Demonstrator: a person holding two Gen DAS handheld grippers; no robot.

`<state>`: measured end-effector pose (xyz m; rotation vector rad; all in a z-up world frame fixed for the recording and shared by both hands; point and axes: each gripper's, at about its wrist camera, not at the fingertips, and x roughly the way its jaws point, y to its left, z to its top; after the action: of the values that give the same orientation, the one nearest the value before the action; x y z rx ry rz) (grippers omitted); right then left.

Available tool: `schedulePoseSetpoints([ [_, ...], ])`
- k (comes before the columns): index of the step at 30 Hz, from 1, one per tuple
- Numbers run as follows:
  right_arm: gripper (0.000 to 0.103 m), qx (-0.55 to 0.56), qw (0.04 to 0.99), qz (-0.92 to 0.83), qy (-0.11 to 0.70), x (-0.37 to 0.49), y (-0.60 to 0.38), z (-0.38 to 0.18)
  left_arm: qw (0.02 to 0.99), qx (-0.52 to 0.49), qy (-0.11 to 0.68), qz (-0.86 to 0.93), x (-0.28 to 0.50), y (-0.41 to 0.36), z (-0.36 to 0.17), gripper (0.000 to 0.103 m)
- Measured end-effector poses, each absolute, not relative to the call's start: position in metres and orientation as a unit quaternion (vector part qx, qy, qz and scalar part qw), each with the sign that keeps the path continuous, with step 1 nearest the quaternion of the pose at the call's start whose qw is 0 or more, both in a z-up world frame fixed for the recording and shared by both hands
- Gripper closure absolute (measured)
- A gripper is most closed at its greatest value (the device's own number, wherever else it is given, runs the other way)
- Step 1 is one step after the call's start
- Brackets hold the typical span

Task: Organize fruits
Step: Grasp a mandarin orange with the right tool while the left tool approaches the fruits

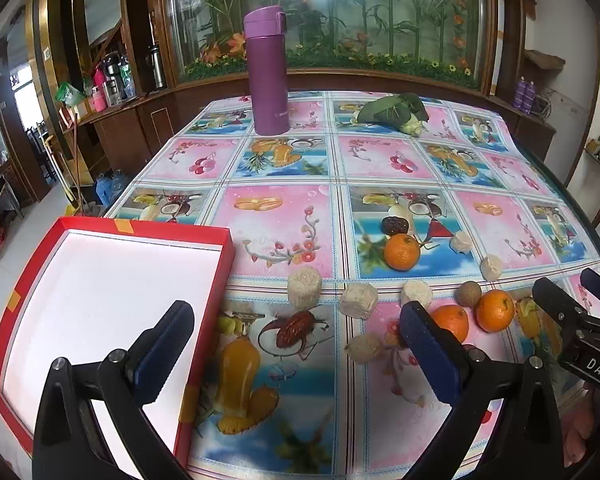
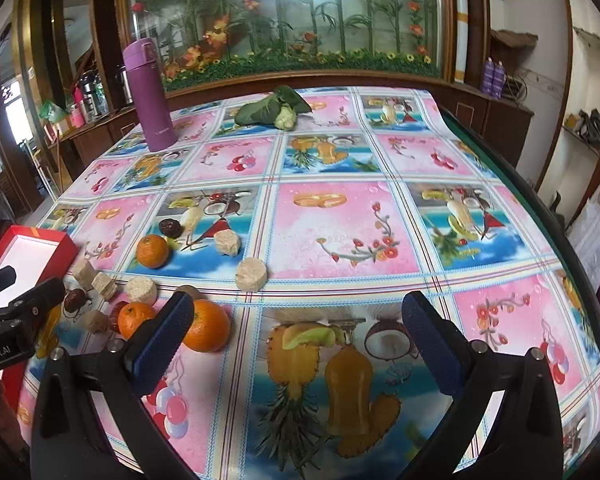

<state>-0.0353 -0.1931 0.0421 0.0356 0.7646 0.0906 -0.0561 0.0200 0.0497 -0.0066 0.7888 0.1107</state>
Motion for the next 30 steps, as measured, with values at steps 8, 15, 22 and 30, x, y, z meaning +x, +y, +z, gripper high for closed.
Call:
schedulePoseSetpoints([
  [8,0.000,0.028,0.929,0.055,0.365,-0.042,-0.184,0.044,0.923,0.001,0.381,0.056,-0.057,0.019,0.051,0.001],
  [15,0.000,0.047,0.930,0.081,0.356,-0.047,-0.181,0.044,0.920,0.029,0.387,0.059,-0.064,0.036,0.048,0.001],
  [22,0.012,0.031,0.921,0.120,0.369,-0.050,-0.167,0.041,0.921,0.056,0.375,0.085,-0.078,0.062,0.052,0.001],
  [30,0.038,0.016,0.898,0.146,0.415,-0.038,-0.152,0.025,0.923,0.056,0.379,0.043,-0.077,0.051,0.053,0.001],
])
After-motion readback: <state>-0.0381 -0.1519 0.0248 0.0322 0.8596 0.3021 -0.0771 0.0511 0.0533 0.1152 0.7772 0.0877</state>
